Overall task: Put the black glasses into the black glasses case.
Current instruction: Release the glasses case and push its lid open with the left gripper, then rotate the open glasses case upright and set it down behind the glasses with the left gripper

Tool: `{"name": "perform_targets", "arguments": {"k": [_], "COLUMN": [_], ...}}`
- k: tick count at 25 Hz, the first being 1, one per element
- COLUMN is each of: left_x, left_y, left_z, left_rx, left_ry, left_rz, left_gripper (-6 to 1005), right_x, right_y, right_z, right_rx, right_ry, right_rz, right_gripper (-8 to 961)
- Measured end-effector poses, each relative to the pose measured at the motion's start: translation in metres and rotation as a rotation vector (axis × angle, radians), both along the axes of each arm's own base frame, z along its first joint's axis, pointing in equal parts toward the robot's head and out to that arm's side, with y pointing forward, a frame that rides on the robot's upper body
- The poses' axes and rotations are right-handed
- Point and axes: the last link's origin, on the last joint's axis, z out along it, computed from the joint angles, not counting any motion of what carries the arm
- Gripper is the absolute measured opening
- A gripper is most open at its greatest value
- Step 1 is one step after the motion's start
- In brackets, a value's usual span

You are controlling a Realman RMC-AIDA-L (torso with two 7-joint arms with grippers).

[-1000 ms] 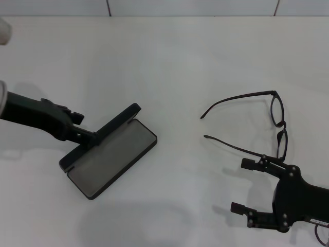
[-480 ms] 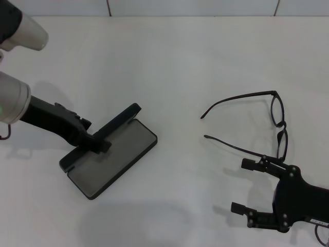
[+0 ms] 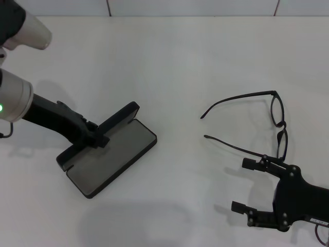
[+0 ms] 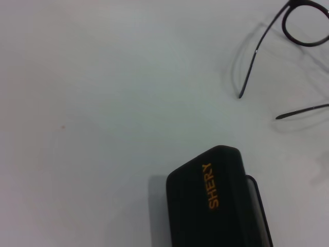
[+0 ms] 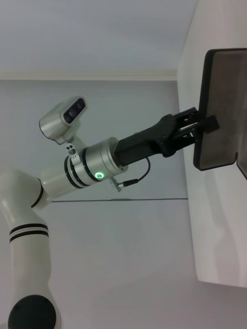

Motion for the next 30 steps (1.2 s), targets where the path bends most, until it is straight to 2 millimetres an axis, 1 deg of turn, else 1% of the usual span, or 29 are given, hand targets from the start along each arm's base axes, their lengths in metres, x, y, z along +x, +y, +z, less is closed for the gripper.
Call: {"name": "perform_targets", "arguments": {"k": [1, 4, 10, 15, 23, 30], "left_x": [0.000, 0.003, 0.009, 0.009, 0.010, 0.017], "left_y": [0.000, -0.001, 0.000, 0.000, 0.000, 0.000], "left_z": [-0.001, -0.007, -0.006, -0.006, -0.006, -0.003], "left_rx": [-0.004, -0.034, -0.025, -0.025, -0.030, -0.033], "left_ry": [0.002, 0.015, -0.020, -0.024, -0.020, -0.017], "left_rz": [-0.006, -0.033, -0.059, -0.063, -0.079, -0.221], "left_gripper": [732, 524, 352, 215, 204, 205], "right_x": [0.000, 0.000, 0.000, 0.000, 0.000, 0.000], "right_y": [0.000, 0.000, 0.000, 0.001, 0.002, 0.003], "right_z": [0.000, 0.000, 0.000, 0.000, 0.000, 0.000], "right_rx": [0.000, 0.001, 0.001, 0.002, 0.004, 0.008], "right_ry": [-0.001, -0.001, -0.002, -0.002, -0.007, -0.007], "right_rz": [-0.001, -0.001, -0.001, 0.001, -0.001, -0.006], "right_gripper": [860, 860, 859, 859, 859, 859]}}
